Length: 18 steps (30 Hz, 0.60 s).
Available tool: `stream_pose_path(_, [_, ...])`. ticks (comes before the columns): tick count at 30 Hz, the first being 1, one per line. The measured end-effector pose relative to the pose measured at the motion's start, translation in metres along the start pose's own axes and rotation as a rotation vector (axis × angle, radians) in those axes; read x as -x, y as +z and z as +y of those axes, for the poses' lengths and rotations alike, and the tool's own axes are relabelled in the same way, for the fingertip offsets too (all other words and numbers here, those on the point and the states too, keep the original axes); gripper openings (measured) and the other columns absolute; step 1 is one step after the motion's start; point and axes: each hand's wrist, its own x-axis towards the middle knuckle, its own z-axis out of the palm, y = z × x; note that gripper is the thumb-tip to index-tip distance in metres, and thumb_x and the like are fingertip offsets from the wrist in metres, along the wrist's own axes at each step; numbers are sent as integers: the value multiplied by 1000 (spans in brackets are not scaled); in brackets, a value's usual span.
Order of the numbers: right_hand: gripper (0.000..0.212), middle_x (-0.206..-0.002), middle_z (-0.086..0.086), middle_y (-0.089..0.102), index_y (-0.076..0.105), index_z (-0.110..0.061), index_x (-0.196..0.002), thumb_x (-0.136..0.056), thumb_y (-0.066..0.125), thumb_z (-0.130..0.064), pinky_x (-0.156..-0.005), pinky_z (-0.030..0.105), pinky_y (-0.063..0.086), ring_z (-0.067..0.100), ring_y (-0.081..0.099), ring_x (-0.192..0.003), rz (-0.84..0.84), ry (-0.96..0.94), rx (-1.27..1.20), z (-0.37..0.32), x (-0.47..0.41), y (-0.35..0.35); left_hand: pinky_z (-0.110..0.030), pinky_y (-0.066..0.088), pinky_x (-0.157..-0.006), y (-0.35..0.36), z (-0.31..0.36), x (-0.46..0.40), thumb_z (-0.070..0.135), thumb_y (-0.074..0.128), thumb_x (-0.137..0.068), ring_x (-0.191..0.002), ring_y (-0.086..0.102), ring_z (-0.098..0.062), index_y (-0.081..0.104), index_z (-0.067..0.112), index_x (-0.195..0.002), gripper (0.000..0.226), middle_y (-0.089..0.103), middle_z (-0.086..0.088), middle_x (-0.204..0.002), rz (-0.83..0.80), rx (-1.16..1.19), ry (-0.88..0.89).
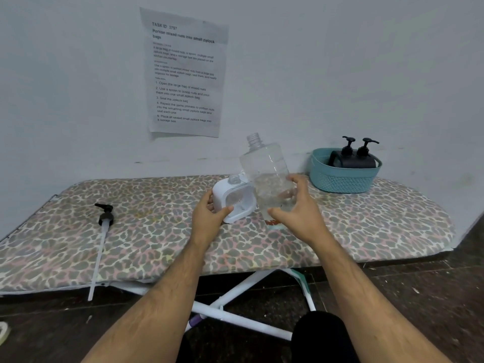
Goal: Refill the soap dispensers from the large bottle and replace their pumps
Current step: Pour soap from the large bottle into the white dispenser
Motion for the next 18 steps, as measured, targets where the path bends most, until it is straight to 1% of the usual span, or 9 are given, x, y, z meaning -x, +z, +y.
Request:
stream_pose_path(1, [83,-112,-9,56,26,-41,-138,-74,76,-25,-73,31,55,6,61,-94,-14,-3,0,-1,-1,0,-41,61,-81,-1,-1,0,21,81,-80,-110,63,-17,45,22,-145,75,61,-3,-126,-3,3,7])
stream_pose_path(3, [82,-114,-8,56,30,-37,-142,-76,76,-20,-69,24,52,5,62,-93,-32,5,-52,1,-3,-2,-41,59,-85,-3,-2,1,35,77,-82,-112,61,-14,44,26,-145,71,58,0,-128,-23,3,21])
stream_pose_path(5, [82,-117,-4,57,34,-35,-144,-76,76,-16,-68,20,49,5,63,-97,-37,37,-173,5,-3,-5,-45,59,-86,-4,-3,1,50,73,-78,-114,61,-16,45,31,-144,74,58,0,-130,-47,17,17])
stream_pose_path(6, [82,-120,-2,57,35,-35,-145,-77,77,-18,-71,21,50,7,62,-101,-34,56,-228,7,-3,-5,-47,59,-86,-4,-5,0,53,72,-76,-115,61,-17,45,32,-143,75,58,0,-131,-51,32,9])
stream_pose_path(7, [82,-124,-2,56,35,-36,-146,-78,79,-23,-76,25,51,9,60,-107,-26,70,-271,7,-2,-5,-47,59,-86,-5,-6,0,52,72,-76,-115,61,-17,45,33,-143,75,57,-1,-132,-53,44,6])
stream_pose_path(9, [91,-135,-4,52,35,-41,-147,-70,84,-46,-95,36,50,12,55,-120,-3,95,-289,9,-1,-3,-45,58,-87,-5,-7,0,43,73,-83,-115,60,-14,45,31,-143,68,56,0,-133,-59,53,26])
stream_pose_path(11, [105,-136,-3,54,33,-45,-147,-57,83,-65,-101,42,49,13,56,-121,-21,95,-227,9,1,-2,-40,58,-88,-5,-8,-1,33,72,-87,-112,58,-8,45,29,-144,63,56,2,-131,-56,67,47])
stream_pose_path(14, [105,-125,-6,62,32,-47,-147,-56,81,-67,-92,45,55,13,64,-109,-60,77,-81,8,2,-4,-37,58,-86,-6,-10,-2,25,73,-87,-109,58,-3,43,29,-145,65,56,3,-125,-56,104,46])
stream_pose_path(18, [89,-104,-12,63,33,-43,-148,-72,79,-55,-80,32,53,8,63,-93,-57,56,140,2,3,-12,-36,59,-84,-7,-10,-2,17,75,-85,-107,58,-2,40,33,-147,73,53,12,-116,-66,133,33])
